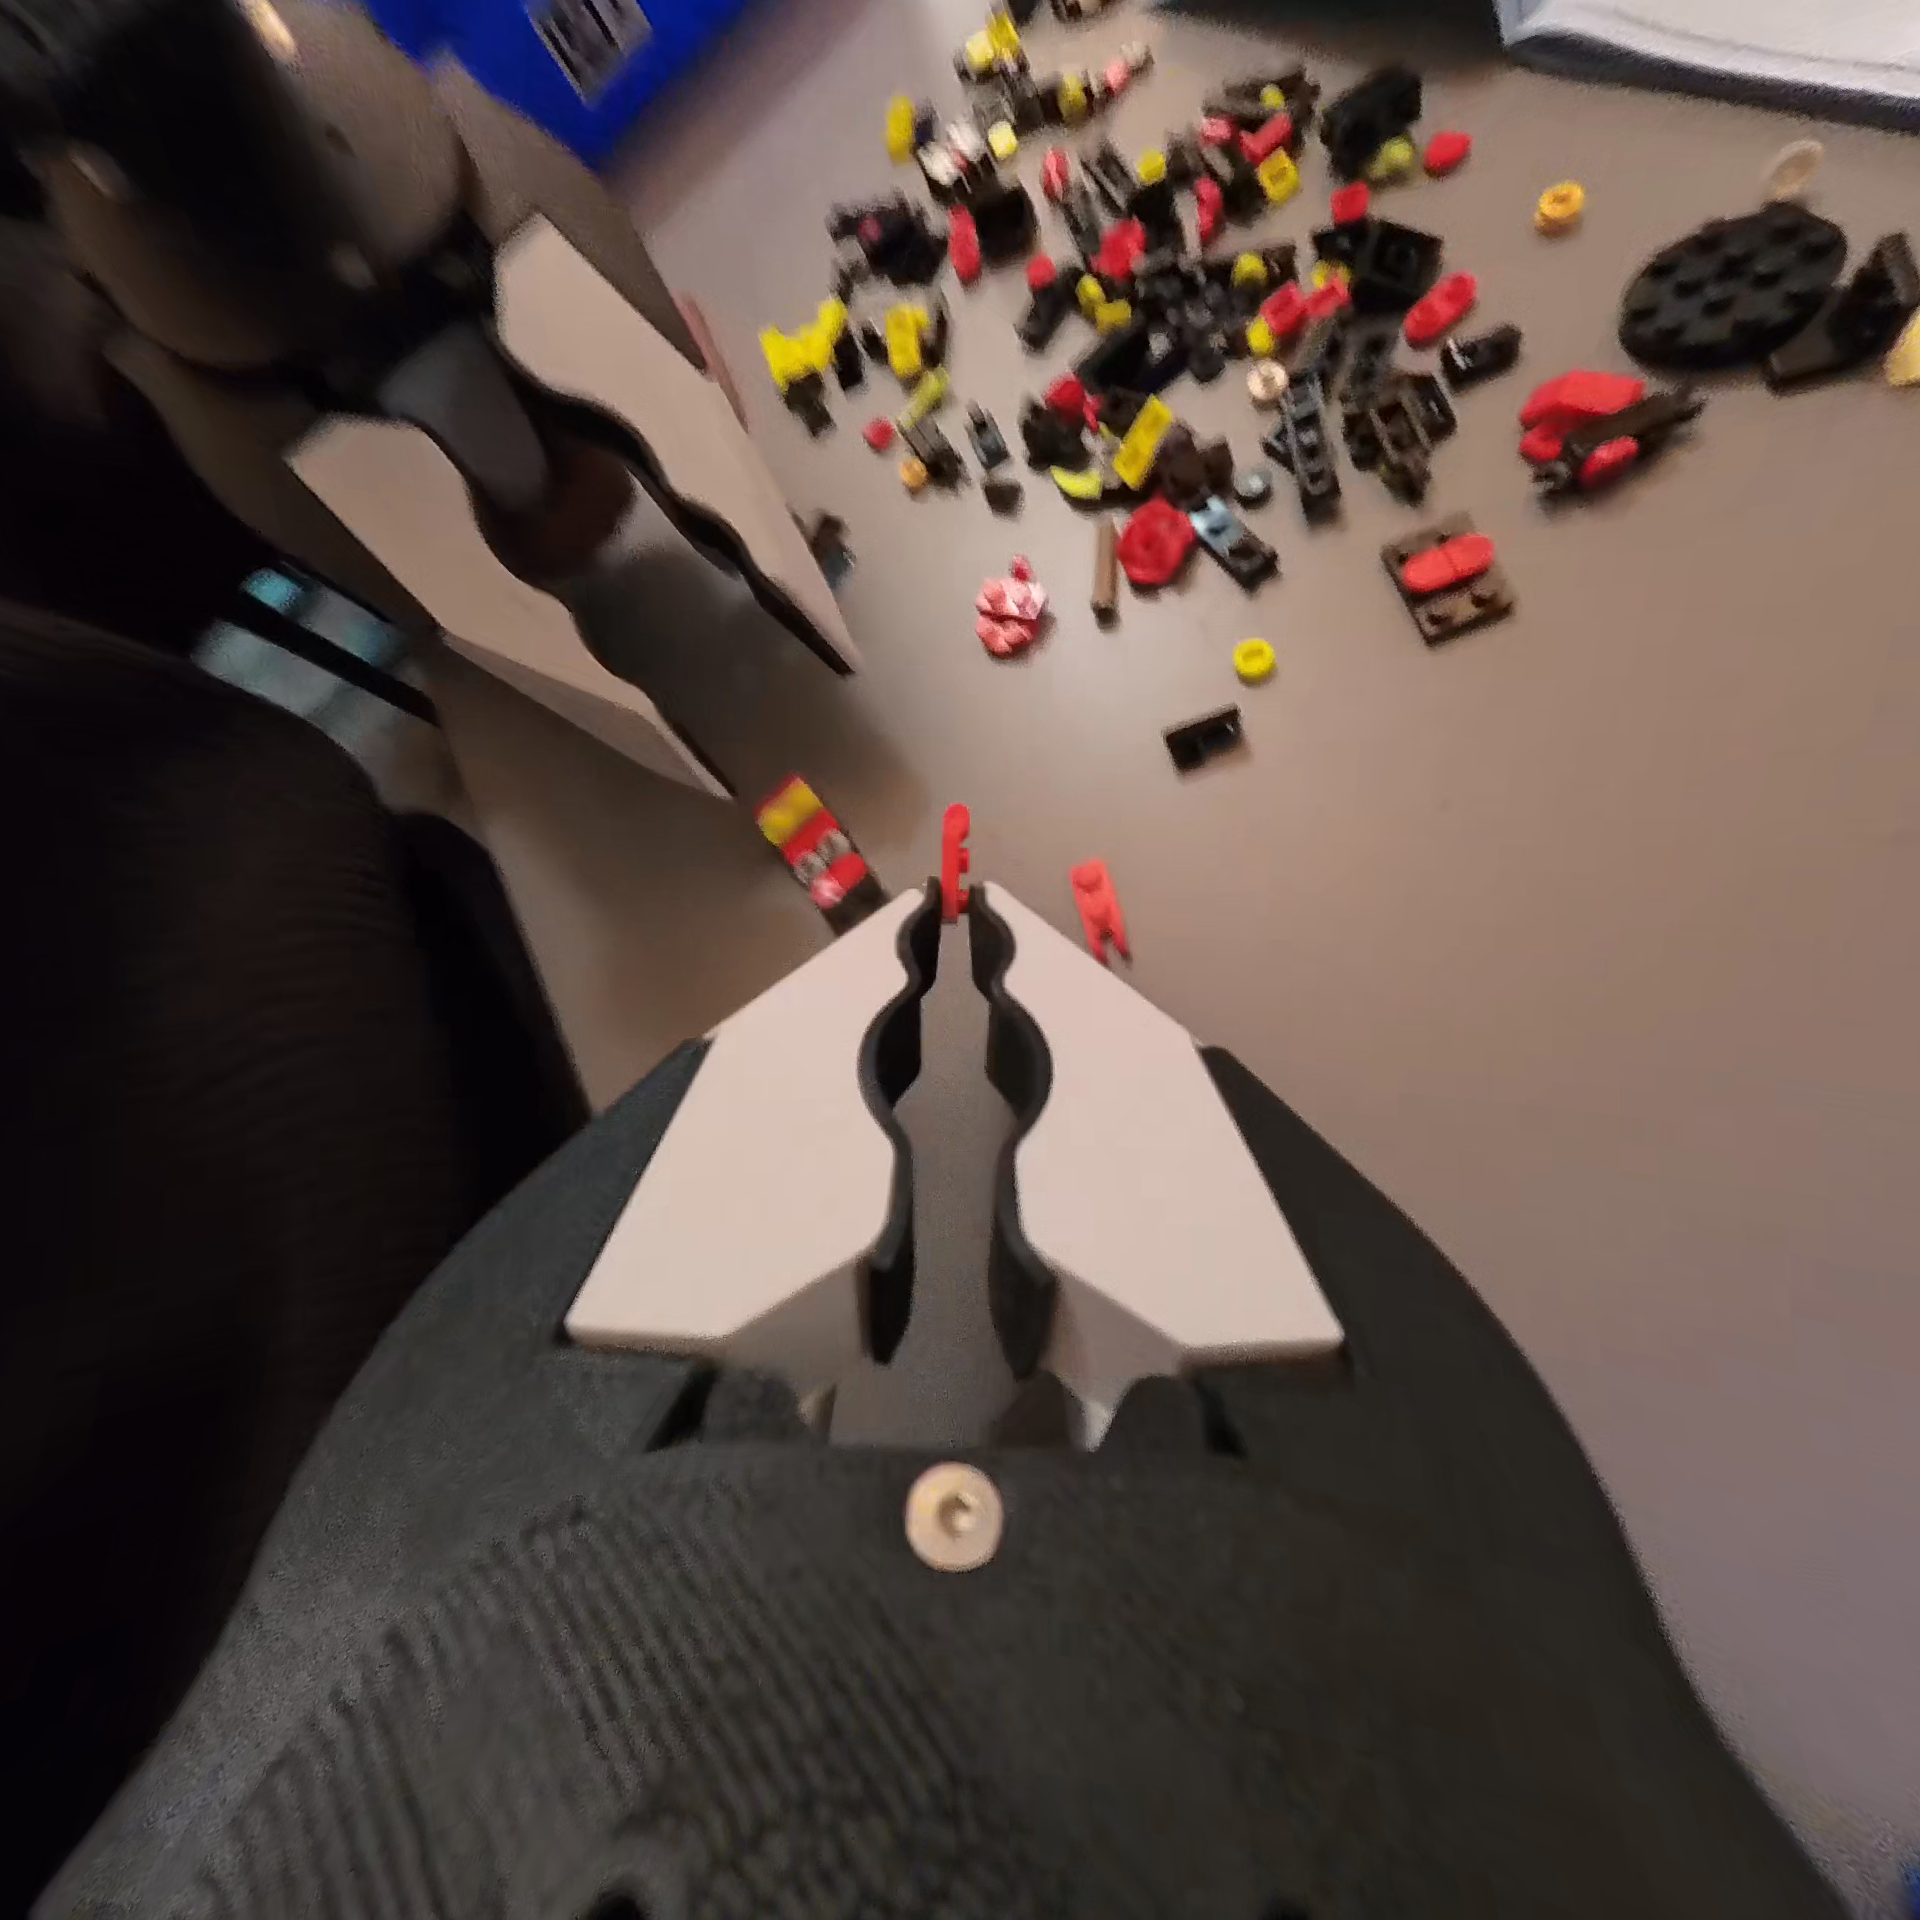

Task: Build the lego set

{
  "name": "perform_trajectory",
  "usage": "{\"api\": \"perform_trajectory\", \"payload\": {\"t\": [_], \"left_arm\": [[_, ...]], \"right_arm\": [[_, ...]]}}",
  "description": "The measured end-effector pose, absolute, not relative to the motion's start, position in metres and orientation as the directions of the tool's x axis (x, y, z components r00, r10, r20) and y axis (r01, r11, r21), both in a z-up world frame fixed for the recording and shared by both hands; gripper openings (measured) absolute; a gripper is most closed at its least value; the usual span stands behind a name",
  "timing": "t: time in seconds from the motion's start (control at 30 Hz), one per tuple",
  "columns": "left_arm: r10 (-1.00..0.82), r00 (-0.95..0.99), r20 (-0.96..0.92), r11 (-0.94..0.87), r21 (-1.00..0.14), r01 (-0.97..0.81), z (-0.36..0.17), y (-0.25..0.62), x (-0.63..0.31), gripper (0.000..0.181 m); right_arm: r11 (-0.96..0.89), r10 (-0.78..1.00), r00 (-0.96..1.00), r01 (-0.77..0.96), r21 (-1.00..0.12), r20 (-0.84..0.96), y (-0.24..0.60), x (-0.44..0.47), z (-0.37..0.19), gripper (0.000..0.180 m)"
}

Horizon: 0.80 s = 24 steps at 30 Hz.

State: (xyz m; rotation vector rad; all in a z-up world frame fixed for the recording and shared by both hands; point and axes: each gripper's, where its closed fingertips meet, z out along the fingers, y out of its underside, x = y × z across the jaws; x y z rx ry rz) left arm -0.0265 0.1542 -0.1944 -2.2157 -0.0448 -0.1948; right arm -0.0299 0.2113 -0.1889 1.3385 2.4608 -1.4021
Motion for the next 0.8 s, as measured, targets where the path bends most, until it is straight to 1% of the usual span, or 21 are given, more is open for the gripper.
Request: {"api": "perform_trajectory", "payload": {"t": [0.03,0.1,0.13,0.17,0.2,0.23,0.27,0.37,0.47,0.63,0.8], "left_arm": [[-0.031,0.987,0.158,-0.592,-0.798,0.109,-0.191,0.154,-0.027,0.034],[-0.021,0.984,0.179,-0.548,-0.825,0.139,-0.182,0.155,-0.028,0.031],[-0.017,0.976,0.217,-0.527,-0.831,0.176,-0.177,0.155,-0.026,0.029],[-0.016,0.960,0.279,-0.510,-0.828,0.232,-0.173,0.155,-0.024,0.028],[-0.021,0.934,0.357,-0.495,-0.816,0.300,-0.169,0.155,-0.021,0.024],[-0.028,0.899,0.438,-0.474,-0.797,0.374,-0.164,0.155,-0.019,0.022],[-0.032,0.856,0.515,-0.447,-0.774,0.449,-0.159,0.155,-0.018,0.022],[-0.051,0.719,0.694,-0.369,-0.682,0.632,-0.145,0.153,-0.023,0.023],[-0.053,0.656,0.753,-0.327,-0.634,0.701,-0.141,0.150,-0.029,0.022],[-0.073,0.615,0.785,-0.324,-0.602,0.730,-0.137,0.149,-0.024,0.020],[-0.045,0.599,0.799,-0.333,-0.578,0.745,-0.143,0.152,-0.024,0.012]], "right_arm": [[0.179,0.638,-0.626,0.687,-0.705,-0.448,0.206,-0.031,-0.181,0.003],[0.081,0.575,-0.631,0.677,-0.731,-0.521,0.198,-0.036,-0.163,0.003],[0.062,0.558,-0.662,0.636,-0.770,-0.501,0.194,-0.039,-0.152,0.003],[0.080,0.561,-0.709,0.561,-0.824,-0.429,0.191,-0.041,-0.142,0.003],[0.132,0.580,-0.752,0.466,-0.875,-0.313,0.189,-0.043,-0.135,0.003],[0.211,0.599,-0.782,0.363,-0.907,-0.174,0.187,-0.044,-0.132,0.003],[0.297,0.603,-0.797,0.264,-0.918,-0.035,0.184,-0.044,-0.131,0.003],[0.494,0.548,-0.785,0.025,-0.869,0.289,0.171,-0.039,-0.133,0.003],[0.607,0.483,-0.736,-0.110,-0.787,0.475,0.160,-0.037,-0.135,0.003],[0.708,0.394,-0.701,-0.181,-0.683,0.595,0.154,-0.035,-0.146,0.003],[0.705,0.358,-0.719,-0.210,-0.677,0.596,0.148,-0.028,-0.149,0.003]]}}
